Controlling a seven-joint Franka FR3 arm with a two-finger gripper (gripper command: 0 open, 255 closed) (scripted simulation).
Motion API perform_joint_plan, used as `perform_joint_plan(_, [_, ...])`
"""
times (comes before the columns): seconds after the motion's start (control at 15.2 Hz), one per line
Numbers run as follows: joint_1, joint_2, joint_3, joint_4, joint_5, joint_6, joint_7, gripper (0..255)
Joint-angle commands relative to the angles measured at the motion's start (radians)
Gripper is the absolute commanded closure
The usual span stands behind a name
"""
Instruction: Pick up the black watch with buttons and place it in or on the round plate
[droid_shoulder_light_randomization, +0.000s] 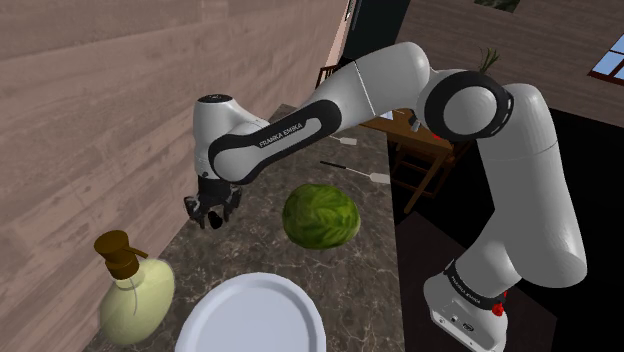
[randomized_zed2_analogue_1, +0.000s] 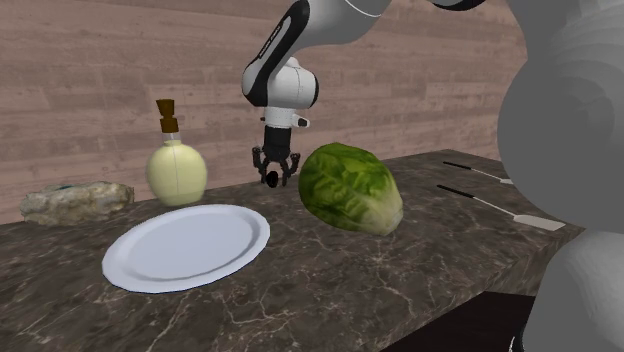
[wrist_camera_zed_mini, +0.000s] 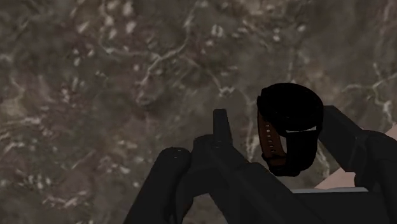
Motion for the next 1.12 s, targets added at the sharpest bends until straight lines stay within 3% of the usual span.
perform_joint_plan(0.0, [0.000,0.000,0.000,0.000,0.000,0.000,0.000,255])
perform_joint_plan(0.53, [0.000,0.000,0.000,0.000,0.000,0.000,0.000,255])
perform_joint_plan(1.06, [-0.009,-0.064,0.014,0.007,0.015,-0.070,0.000,255])
